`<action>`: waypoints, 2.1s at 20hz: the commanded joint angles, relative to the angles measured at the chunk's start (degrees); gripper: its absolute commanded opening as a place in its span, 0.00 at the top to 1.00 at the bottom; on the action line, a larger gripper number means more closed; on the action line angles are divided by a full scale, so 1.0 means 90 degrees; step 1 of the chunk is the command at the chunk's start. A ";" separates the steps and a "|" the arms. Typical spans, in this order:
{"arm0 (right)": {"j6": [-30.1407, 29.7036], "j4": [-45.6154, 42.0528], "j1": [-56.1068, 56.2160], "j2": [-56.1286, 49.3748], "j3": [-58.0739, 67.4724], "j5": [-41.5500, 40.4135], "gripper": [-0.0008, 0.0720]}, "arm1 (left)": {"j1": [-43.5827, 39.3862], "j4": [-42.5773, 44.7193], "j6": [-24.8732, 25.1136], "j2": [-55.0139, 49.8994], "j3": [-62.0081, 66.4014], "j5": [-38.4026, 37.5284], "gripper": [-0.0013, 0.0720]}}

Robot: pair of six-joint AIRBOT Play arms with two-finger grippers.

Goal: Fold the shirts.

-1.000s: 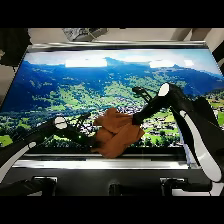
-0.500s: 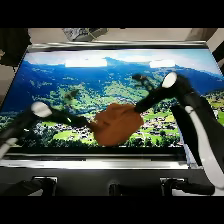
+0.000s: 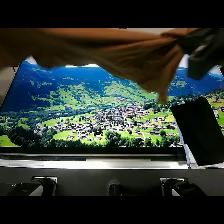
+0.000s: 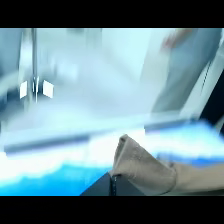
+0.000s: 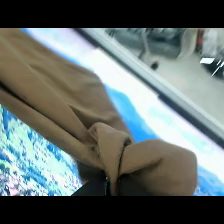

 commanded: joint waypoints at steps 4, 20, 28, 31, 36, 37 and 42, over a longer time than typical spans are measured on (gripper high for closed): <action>0.0525 -0.0185 0.0002 0.0746 0.0112 0.0304 0.93 | 0.0022 0.0488 -0.0090 0.0204 0.0845 -0.0299 0.95; 0.0641 0.2038 0.0007 -0.4607 -0.2577 -0.1904 0.93 | 0.0061 0.1647 -0.0044 -0.4048 -0.1821 0.1294 0.94; -0.0568 0.2584 -0.0471 -0.4813 -0.1916 -0.1712 0.14 | 0.0301 0.0991 -0.0566 -0.4741 -0.1632 -0.0678 0.02; -0.0561 0.2045 -0.1528 -0.4437 -0.1268 -0.0821 0.13 | 0.0765 0.0981 -0.0542 -0.4515 -0.1744 -0.2118 0.02; -0.0342 0.1654 -0.2640 -0.4787 -0.1231 0.0673 0.13 | 0.0612 -0.0340 -0.0153 -0.3026 -0.4901 -0.1943 0.08; -0.0345 0.1656 -0.2625 -0.4940 -0.1231 0.0874 0.13 | 0.0425 -0.0758 -0.0153 -0.2669 -0.5727 -0.1605 0.08; -0.0342 0.1681 -0.2251 -0.5442 -0.1231 0.0971 0.06 | -0.0891 -0.2465 -0.0155 -0.2110 -0.8114 -0.0136 0.08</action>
